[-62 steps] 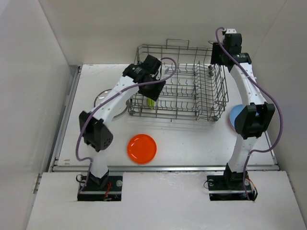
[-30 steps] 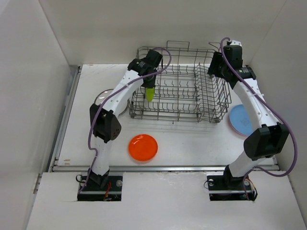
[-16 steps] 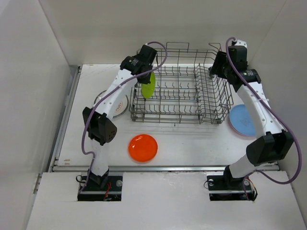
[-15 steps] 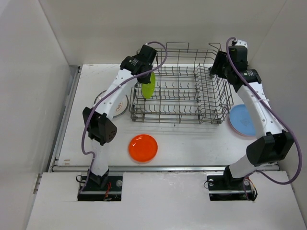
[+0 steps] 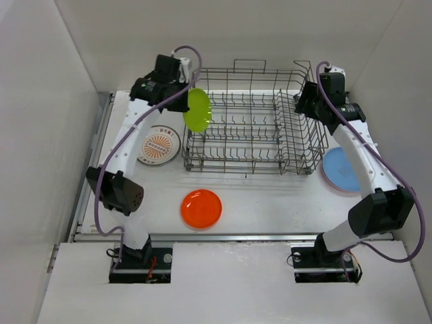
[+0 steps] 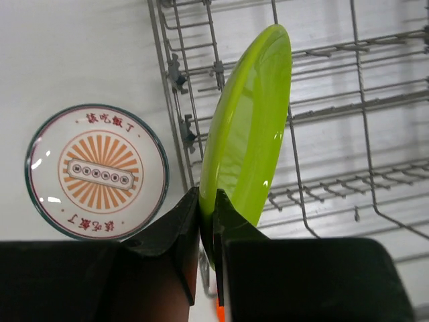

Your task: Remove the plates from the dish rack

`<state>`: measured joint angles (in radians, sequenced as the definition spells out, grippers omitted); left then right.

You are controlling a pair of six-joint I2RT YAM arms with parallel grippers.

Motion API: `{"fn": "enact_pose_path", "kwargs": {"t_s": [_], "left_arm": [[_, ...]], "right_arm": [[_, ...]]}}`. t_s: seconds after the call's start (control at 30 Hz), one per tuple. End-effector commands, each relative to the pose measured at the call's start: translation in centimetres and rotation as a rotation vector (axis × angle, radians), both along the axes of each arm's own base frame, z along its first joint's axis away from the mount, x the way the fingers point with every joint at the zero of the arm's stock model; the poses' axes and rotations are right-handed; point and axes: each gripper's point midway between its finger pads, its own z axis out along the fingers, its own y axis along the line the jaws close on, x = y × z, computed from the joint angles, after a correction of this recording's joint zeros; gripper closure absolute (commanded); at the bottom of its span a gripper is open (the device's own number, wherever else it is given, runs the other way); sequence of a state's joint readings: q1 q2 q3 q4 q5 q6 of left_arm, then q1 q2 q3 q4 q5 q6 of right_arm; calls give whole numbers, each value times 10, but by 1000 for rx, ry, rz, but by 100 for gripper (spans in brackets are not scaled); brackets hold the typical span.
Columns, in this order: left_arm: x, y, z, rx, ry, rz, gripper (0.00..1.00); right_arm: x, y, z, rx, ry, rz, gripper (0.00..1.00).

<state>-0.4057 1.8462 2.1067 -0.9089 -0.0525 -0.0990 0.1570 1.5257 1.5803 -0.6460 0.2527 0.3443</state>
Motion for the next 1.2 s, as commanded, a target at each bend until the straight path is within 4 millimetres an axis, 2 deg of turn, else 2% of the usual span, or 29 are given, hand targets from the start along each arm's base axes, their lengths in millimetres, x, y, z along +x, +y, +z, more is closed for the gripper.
{"fn": "enact_pose_path", "kwargs": {"t_s": [0.0, 0.03, 0.07, 0.1, 0.17, 0.2, 0.23, 0.27, 0.3, 0.33, 0.37, 0.4, 0.47, 0.5, 0.6, 0.73, 0.83, 0.93, 1.07, 1.1, 1.17], "left_arm": [[-26, -6, 29, -236, 1, -154, 100], [-35, -3, 26, -268, 26, -205, 100], [-55, -18, 24, -336, 77, -368, 100], [-71, -23, 30, -371, 92, -454, 100], [-105, -34, 27, -432, 167, -624, 100], [-127, -28, 17, -414, 254, -653, 100], [-137, -27, 8, -369, 275, -702, 100], [-149, -26, -16, -289, 312, -781, 100], [-153, -12, -36, -182, 346, -763, 100], [-156, -6, -50, -131, 358, -768, 100], [-162, 2, -56, -92, 349, -767, 100], [-175, 11, -82, -48, 407, -787, 100], [-186, 17, -95, -8, 410, -820, 100], [-199, 19, -112, 9, 465, -848, 100], [-220, 17, -127, 48, 512, -935, 100], [-229, 10, -141, 113, 524, -978, 100], [-221, 4, -156, 150, 517, -955, 100], [-216, 1, -163, 173, 514, -959, 98], [-219, 1, -175, 191, 558, -975, 78], [-217, 3, -176, 208, 554, -978, 70], [-222, 5, -177, 227, 585, -985, 63]], "right_arm": [[-7, 2, 21, 28, -59, 1, 31], [-7, 4, 17, 33, -49, 10, 31], [-7, 5, 16, 38, -49, 18, 31], [-7, 5, 16, 38, -48, 18, 31], [-8, 7, 16, 44, -47, 28, 31], [-9, 9, 20, 50, -56, 36, 31], [-9, 9, 20, 50, -56, 36, 31], [-9, 9, 20, 50, -56, 36, 31], [-10, 9, 16, 49, -47, 36, 31], [-10, 9, 16, 49, -47, 36, 31], [-10, 9, 16, 49, -47, 36, 31], [-10, 9, 16, 49, -47, 36, 31], [-13, 8, 9, 46, -25, 36, 31], [-13, 8, 9, 46, -25, 36, 31], [-13, 6, 5, 38, -17, 25, 31], [-13, 6, 5, 38, -17, 25, 31], [-15, 6, 9, 39, -26, 26, 31], [-16, 4, 7, 33, -18, 18, 31], [-16, 2, 7, 28, -19, 10, 31], [-16, 2, 7, 20, -18, 15, 31], [-17, 0, 10, 16, -20, 7, 31]]}}
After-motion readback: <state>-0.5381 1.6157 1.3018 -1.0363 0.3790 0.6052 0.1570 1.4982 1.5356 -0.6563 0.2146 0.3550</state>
